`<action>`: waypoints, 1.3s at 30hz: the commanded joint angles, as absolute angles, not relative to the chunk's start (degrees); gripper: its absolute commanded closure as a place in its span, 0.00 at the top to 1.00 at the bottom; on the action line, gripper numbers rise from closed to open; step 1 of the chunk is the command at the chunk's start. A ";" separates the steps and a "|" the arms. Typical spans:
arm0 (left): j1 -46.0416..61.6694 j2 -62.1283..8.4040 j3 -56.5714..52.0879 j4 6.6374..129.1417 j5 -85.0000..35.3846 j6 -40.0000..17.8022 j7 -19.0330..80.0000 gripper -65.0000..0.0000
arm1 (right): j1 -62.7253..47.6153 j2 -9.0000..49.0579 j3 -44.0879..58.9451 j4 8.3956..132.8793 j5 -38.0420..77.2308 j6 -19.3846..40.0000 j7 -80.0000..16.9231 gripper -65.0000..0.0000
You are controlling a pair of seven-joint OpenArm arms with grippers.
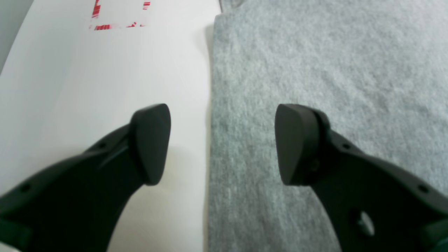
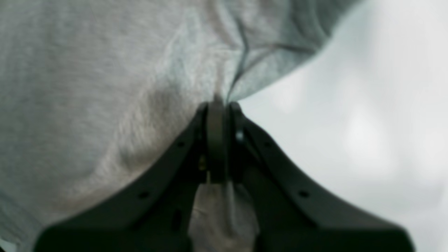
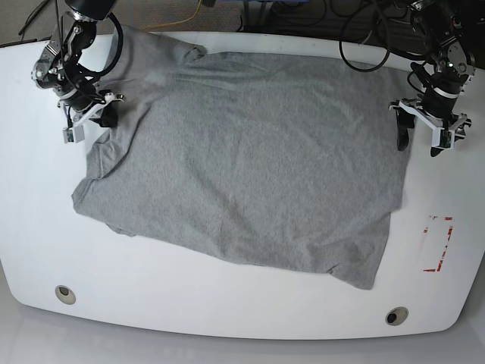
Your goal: Layout the t-shirt on the table in an organized manner, then fold the t-shirt properly
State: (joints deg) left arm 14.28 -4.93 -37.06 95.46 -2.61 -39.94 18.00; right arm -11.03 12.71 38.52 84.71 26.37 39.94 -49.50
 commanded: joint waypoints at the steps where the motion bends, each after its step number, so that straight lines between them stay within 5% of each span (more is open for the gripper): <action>1: 13.93 -5.58 -37.32 96.66 -3.56 -40.00 16.48 0.68 | -11.65 14.02 40.04 85.41 26.07 39.78 -49.45 0.00; 20: 13.85 -5.67 -37.14 96.57 -3.56 -40.00 16.48 0.68 | -16.75 15.52 43.38 85.49 26.24 39.87 -49.45 0.05; 33: 13.76 -6.37 -37.14 96.57 -3.56 -40.00 16.48 0.68 | -17.98 14.99 43.47 97.54 26.33 39.78 -49.54 0.67; 39: 13.76 -6.37 -37.05 96.84 -3.65 -40.00 16.48 0.68 | -18.33 13.14 43.03 108.09 26.07 39.78 -49.54 0.82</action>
State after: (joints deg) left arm 14.13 -5.65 -37.01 95.48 -2.63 -39.97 18.00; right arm -18.61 13.10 43.09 104.27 25.28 39.42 -50.78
